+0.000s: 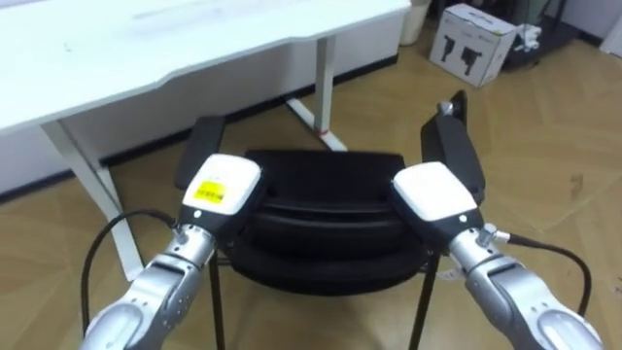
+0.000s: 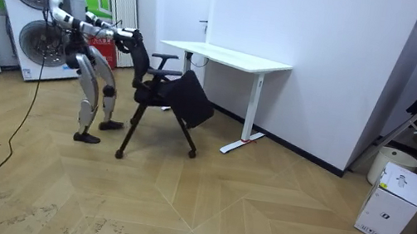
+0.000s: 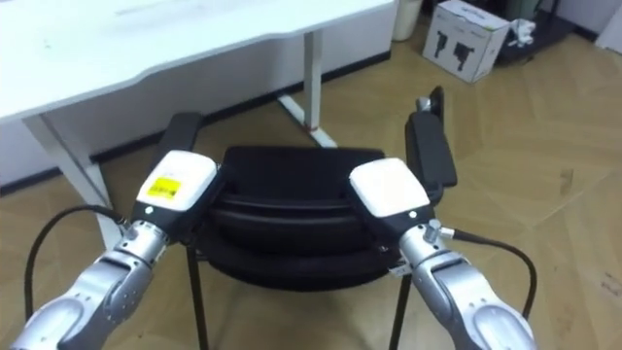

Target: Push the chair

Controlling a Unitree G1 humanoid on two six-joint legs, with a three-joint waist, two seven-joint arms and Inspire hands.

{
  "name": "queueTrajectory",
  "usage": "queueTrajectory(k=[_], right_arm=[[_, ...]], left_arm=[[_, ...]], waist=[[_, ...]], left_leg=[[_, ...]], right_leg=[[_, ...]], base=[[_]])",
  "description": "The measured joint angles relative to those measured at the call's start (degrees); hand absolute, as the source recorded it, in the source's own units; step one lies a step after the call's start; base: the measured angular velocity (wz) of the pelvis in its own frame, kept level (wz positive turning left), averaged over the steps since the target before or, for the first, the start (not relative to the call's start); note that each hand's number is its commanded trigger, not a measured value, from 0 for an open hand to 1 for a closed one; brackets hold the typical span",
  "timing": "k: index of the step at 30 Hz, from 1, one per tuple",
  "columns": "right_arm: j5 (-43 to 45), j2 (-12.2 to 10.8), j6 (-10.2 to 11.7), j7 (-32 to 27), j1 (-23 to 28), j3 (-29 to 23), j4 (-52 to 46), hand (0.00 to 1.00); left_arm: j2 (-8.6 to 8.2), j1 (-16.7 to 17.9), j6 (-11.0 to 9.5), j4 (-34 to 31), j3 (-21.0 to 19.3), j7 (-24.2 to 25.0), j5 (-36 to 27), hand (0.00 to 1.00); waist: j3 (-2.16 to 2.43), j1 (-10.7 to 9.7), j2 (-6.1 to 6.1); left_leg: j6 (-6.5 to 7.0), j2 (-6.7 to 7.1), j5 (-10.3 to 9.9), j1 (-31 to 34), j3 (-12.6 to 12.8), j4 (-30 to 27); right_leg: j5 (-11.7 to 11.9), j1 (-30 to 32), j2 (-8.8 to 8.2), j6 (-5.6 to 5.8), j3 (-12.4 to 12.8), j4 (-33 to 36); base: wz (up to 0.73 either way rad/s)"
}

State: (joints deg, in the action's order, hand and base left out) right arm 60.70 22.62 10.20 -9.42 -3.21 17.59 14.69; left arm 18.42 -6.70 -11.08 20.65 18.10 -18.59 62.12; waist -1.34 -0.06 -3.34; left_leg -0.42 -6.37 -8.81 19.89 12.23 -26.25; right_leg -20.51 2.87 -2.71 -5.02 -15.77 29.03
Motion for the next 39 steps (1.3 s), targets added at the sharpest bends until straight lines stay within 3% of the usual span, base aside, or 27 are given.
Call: queueTrajectory(k=[1,2,3,5,7,9,10,12,14,15,16,17,18,19,20,21,22,23,24,25,26,27,29,33,39], right_arm=[[0.0,0.0,-0.1,-0.1,0.1,-0.1,-0.1,1.0],[-0.1,0.0,-0.1,-0.1,0.1,-0.2,-0.3,1.0],[-0.1,0.0,-0.3,-0.2,0.2,-0.7,-1.3,1.0],[-0.2,-0.1,-1.1,-0.4,0.2,-1.0,-2.3,1.0],[-0.2,-0.4,-1.8,-0.1,-0.1,-1.0,-2.7,1.0],[-0.6,0.1,-1.7,0.0,0.1,-1.0,-3.0,1.0],[-0.9,0.6,-1.7,0.2,0.2,-1.2,-3.5,1.0],[-0.8,0.3,-2.0,0.8,-0.2,-1.3,-3.5,1.0],[-0.8,0.1,-1.8,0.8,-0.2,-1.1,-2.9,1.0],[-0.9,-0.4,-1.5,0.6,-0.2,-0.8,-1.8,1.0],[-1.6,-0.1,-1.3,0.3,0.1,-0.7,-1.9,1.0],[-2.4,0.6,-1.0,0.0,0.0,-0.8,-1.8,1.0],[-2.5,0.5,-1.0,-0.2,-0.4,-0.8,-1.4,1.0],[-2.5,-0.4,-0.9,-0.5,-2.0,-0.6,0.5,1.0],[-2.5,-0.6,-1.0,-0.7,-3.2,-0.1,1.7,1.0],[-2.4,-0.7,-1.1,-1.2,-5.7,1.8,3.9,1.0],[-2.1,-1.3,-1.1,-1.3,-7.6,3.1,4.9,1.0],[-1.9,-1.9,-1.1,-1.6,-8.0,3.3,5.1,1.0],[-1.4,-3.0,-1.5,-2.4,-8.7,3.8,5.3,1.0],[-1.2,-3.3,-1.4,-2.8,-9.2,3.8,5.3,1.0],[-1.4,-3.0,-1.5,-2.8,-9.3,4.2,5.5,1.0],[-1.8,-3.2,-1.6,-2.5,-9.2,4.2,6.0,1.0],[-3.3,-2.5,-1.4,-1.0,-9.2,4.0,7.5,1.0],[-3.6,-2.5,-0.9,1.9,-9.0,3.9,5.9,1.0],[-3.9,-3.0,-1.9,5.2,-9.1,4.0,4.5,1.0]], left_arm=[[0.11,0.0,0.1,-0.5,0.0,0.0,0.3,1.0],[0.22,0.1,0.1,-0.8,0.0,-0.1,0.4,1.0],[0.39,-0.3,0.1,-1.6,-0.3,-0.1,0.4,1.0],[0.53,-1.3,0.2,-2.0,-0.5,0.4,0.4,1.0],[0.65,-2.3,0.6,-2.0,-0.5,0.8,0.3,1.0],[0.48,-2.0,0.6,-2.1,-0.5,0.8,0.2,1.0],[0.21,-2.3,0.6,-2.1,-0.4,0.9,0.2,1.0],[0.23,-2.7,0.6,-2.0,-0.4,1.4,-0.1,1.0],[0.29,-2.5,0.6,-1.5,-0.4,1.5,-0.4,1.0],[0.53,-2.2,0.3,-1.3,-0.4,1.8,-0.4,1.0],[0.63,-2.2,0.0,-1.5,-0.4,1.8,-0.4,1.0],[0.57,-3.0,-0.1,-1.4,0.0,1.8,-0.4,1.0],[0.4,-3.4,-0.1,-1.3,0.1,1.8,-0.4,1.0],[0.31,-4.0,0.3,-0.7,-0.1,1.7,-0.4,1.0],[0.15,-4.2,0.3,-0.2,-0.6,1.6,-0.4,1.0],[0.06,-4.0,0.2,1.0,-1.6,1.2,-0.5,1.0],[0.33,-3.3,-0.2,1.2,-3.1,0.3,-0.6,1.0],[0.69,-3.0,-0.5,1.0,-3.9,0.0,-0.5,1.0],[1.37,-2.7,-0.7,0.4,-5.0,-0.6,-0.5,1.0],[1.68,-2.6,-0.9,0.3,-5.7,-1.0,-0.4,1.0],[1.67,-2.5,-0.6,0.2,-5.6,-0.9,-0.4,1.0],[1.58,-2.5,-0.3,0.3,-5.2,-0.7,-0.4,1.0],[0.76,-2.4,0.9,0.3,-3.5,-0.4,0.0,1.0],[0.54,-1.6,1.6,-0.3,-4.2,-0.1,0.4,1.0],[0.81,-1.1,1.9,-1.5,-4.9,1.6,0.0,1.0]], waist=[[0.54,0.4,-0.44],[1.11,0.4,-0.23],[1.28,0.3,-0.52],[1.43,0.3,-1.71],[1.14,0.6,-2.35],[1.17,0.8,-2.52],[1.17,0.6,-2.76],[0.95,1.0,-3.38],[0.82,2.0,-3.5],[0.74,2.3,-3.35],[0.76,2.3,-3.19],[0.8,2.4,-2.85],[0.71,3.0,-2.66],[0.2,5.0,-1.96],[-0.33,5.4,-1.16],[-0.89,6.5,0.56],[-0.73,7.7,0.93],[-0.73,8.1,0.67],[-0.75,8.4,-0.38],[-0.38,8.4,-1.51],[0.46,8.4,-0.99],[0.42,8.4,-1.04],[0.39,8.2,-0.97],[0.4,8.5,-1.31],[0.36,8.4,-1.5]], left_leg=[[0.75,0.85,4.7,-0.5,0.1,4.0],[1.29,1.34,6.5,-0.7,0.1,5.2],[2.83,2.76,8.8,-1.0,0.2,6.7],[3.2,4.17,8.9,-1.6,0.2,6.4],[3.9,5.29,6.3,-0.7,0.6,2.2],[5.4,5.73,3.6,-1.5,4.3,0.9],[6.01,6.01,2.1,-3.0,5.7,1.3],[6.76,7.27,0.5,-4.5,5.8,-0.1],[7.22,7.75,-1.7,-5.5,5.6,-3.8],[7.09,7.48,-3.1,-5.6,5.1,-6.2],[7.09,7.26,-4.8,-6.7,4.7,-6.4],[6.97,6.99,-6.5,-7.9,0.9,-6.5],[5.98,7.18,-7.3,-8.4,-1.8,-6.2],[4.63,7.13,-8.1,-9.7,-6.2,-5.1],[4.11,6.74,-8.0,-10.6,-8.4,-4.5],[2.86,5.68,-7.4,-12.3,-12.7,-2.3],[1.74,5.03,-6.7,-13.4,-15.8,0.4],[1.34,4.92,-6.5,-13.6,-17.1,1.4],[0.99,5.26,-6.5,-13.5,-19.6,1.8],[-0.62,5.64,-7.8,-12.5,-21.2,0.1],[-2.17,4.48,-10.9,-11.2,-20.3,-3.2],[-1.98,3.58,-11.1,-11.4,-19.2,-3.7],[-1.71,3.95,-10.4,-14.0,-15.3,-0.6],[-2.74,3.6,-8.4,-15.7,-16.1,3.2],[-3.01,3.15,-8.3,-15.6,-16.2,2.7]], right_leg=[[-0.5,-0.7,-0.37,0.69,0.3,-0.8],[-0.6,-0.9,-0.44,0.98,0.2,-1.3],[-1.1,-1.1,-1.1,1.82,0.1,-1.6],[-1.6,-2.1,-2.39,3.08,-0.1,-2.8],[-1.2,-5.1,-3.17,3.95,-0.1,-5.5],[-2.2,-6.9,-4.37,5.67,-0.1,-4.0],[-2.8,-6.6,-5.54,6.76,0.0,-1.0],[-2.8,-4.7,-7.53,6.89,0.8,6.7],[-0.5,-4.1,-8.35,6.77,2.0,12.8],[2.3,-4.1,-7.94,5.99,3.1,16.1],[5.2,-3.6,-7.65,6.21,3.3,19.5],[8.2,-1.4,-7.18,6.82,3.5,23.9],[8.3,0.0,-7.1,6.49,4.1,26.4],[4.4,3.6,-6.3,6.06,4.6,29.7],[2.7,5.1,-5.44,5.53,4.6,29.6],[1.3,8.3,-3.36,4.88,4.3,27.0],[1.5,12.4,-2.35,4.95,4.7,22.0],[1.8,14.0,-2.28,5.28,5.0,18.4],[3.5,16.1,-2.36,5.9,7.3,9.3],[8.4,17.0,-2.57,6.48,9.8,1.3],[10.1,16.3,-3.3,2.85,5.3,2.8],[9.5,15.0,-3.1,2.47,3.4,2.6],[8.4,10.0,-2.59,1.55,-0.8,0.1],[7.2,8.0,-1.95,1.16,-2.0,-1.5],[6.8,7.5,-1.31,1.07,-2.4,-1.5]], base=[[0.0],[0.04],[0.21],[0.25],[0.17],[0.22],[0.33],[0.19],[0.12],[0.38],[0.62],[0.53],[0.04],[-0.35],[-0.51],[-0.34],[-0.19],[0.18],[0.6],[0.94],[0.9],[1.06],[0.92],[0.35],[0.06]])
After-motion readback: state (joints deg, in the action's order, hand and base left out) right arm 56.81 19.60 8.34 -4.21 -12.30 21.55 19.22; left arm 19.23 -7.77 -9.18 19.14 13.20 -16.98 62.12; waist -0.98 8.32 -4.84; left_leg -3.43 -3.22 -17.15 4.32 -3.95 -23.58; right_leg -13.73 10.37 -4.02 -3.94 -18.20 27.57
